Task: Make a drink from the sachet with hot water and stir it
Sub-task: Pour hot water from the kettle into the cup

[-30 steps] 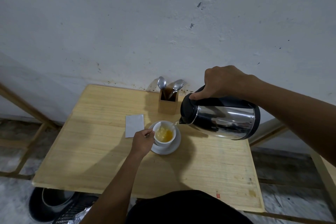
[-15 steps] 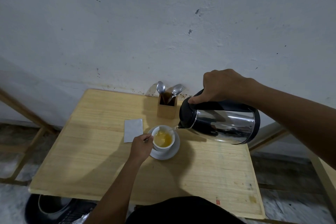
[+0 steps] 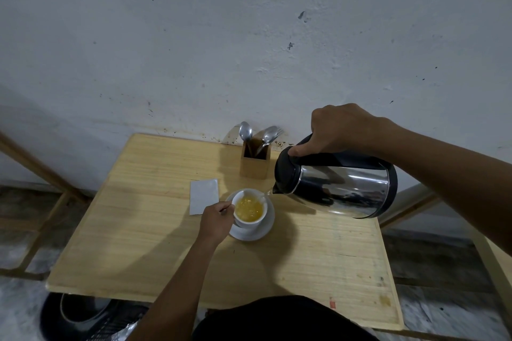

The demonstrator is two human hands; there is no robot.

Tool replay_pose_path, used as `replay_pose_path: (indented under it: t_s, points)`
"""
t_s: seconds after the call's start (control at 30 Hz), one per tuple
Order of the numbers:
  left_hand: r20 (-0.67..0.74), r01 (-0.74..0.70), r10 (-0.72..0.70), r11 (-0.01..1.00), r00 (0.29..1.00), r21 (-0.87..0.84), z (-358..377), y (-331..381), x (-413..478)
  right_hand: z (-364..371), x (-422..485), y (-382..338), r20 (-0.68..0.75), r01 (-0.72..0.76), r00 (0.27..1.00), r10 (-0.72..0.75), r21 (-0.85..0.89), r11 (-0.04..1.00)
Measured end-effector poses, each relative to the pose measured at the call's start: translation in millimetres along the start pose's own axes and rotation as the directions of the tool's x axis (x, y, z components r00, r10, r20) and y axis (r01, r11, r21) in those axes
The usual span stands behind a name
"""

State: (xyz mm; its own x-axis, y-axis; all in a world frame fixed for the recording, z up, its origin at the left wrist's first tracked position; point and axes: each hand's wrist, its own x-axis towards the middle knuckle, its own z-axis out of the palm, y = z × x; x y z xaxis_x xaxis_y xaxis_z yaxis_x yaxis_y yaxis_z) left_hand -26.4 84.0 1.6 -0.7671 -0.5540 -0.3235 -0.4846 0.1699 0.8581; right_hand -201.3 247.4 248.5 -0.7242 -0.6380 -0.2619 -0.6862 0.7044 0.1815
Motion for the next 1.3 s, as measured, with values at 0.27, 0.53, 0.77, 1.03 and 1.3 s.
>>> replay_pose_path:
  t_s: [0.27,0.53,0.77,1.03,1.3]
  points:
    - [0.012,0.014,-0.014,1.0,1.0,-0.016,1.5,-1.9,1.2,6.1,-1.2,6.1,-0.011,-0.011,1.0,0.012,0.051,0.999]
    - [0.026,0.049,-0.048,0.998,0.998,-0.027,15.4,6.9,-4.3,34.2,-8.9,51.1,0.028,-0.117,0.993,0.114,0.297,0.948]
    - [0.0,0.098,-0.099,0.994,0.995,-0.053,10.6,5.3,-1.6,80.7,-15.6,83.5,-0.037,-0.105,0.982,0.183,0.703,0.703]
    - [-0.14,0.119,-0.13,0.989,0.982,-0.087,19.9,3.7,-1.5,129.1,-38.7,120.4,-0.232,0.019,0.871,0.433,0.897,0.442]
    - [-0.272,0.157,-0.169,0.986,0.947,-0.063,34.7,11.3,-6.4,157.2,-41.5,159.8,-0.286,0.043,0.744,0.604,0.922,0.384]
